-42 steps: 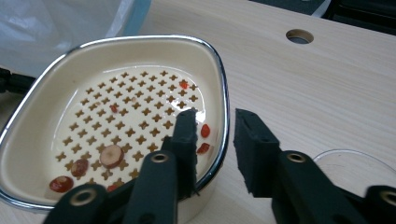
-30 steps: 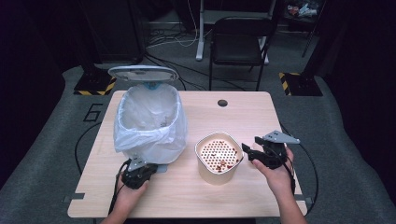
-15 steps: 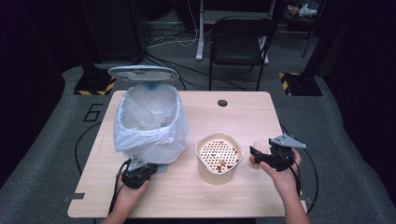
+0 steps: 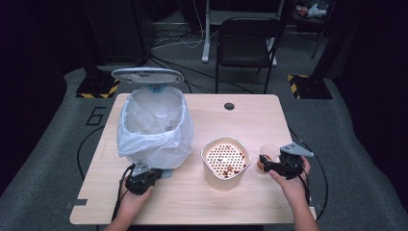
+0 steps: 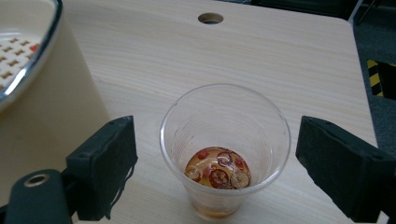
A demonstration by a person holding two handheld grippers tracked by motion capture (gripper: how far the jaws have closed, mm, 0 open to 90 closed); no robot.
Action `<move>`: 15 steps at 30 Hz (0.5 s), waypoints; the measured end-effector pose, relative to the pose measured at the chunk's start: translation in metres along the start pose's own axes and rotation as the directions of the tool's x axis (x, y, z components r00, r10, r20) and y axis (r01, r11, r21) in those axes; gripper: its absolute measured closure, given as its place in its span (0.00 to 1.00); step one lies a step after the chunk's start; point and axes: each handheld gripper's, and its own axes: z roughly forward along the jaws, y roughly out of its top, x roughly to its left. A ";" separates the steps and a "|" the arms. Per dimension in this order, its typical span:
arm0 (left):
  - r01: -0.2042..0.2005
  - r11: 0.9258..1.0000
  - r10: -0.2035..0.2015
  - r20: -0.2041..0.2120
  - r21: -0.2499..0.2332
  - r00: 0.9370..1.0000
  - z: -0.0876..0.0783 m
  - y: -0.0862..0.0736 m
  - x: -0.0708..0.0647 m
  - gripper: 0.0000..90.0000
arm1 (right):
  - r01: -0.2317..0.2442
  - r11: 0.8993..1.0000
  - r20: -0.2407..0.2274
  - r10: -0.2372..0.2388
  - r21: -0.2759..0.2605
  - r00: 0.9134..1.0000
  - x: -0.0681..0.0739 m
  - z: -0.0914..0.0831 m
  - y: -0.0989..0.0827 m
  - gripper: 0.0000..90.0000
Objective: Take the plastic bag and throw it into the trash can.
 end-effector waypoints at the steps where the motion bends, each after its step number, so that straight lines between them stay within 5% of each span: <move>1: 0.000 1.000 0.000 0.000 0.000 1.000 0.000 0.000 0.000 1.00 | 0.006 1.000 -0.001 -0.006 0.001 1.000 0.000 0.003 -0.001 0.13; 15: 0.005 1.000 -0.005 0.004 0.000 1.000 0.000 0.000 0.000 1.00 | 0.032 0.999 0.020 -0.033 0.037 0.999 -0.003 0.032 -0.020 0.24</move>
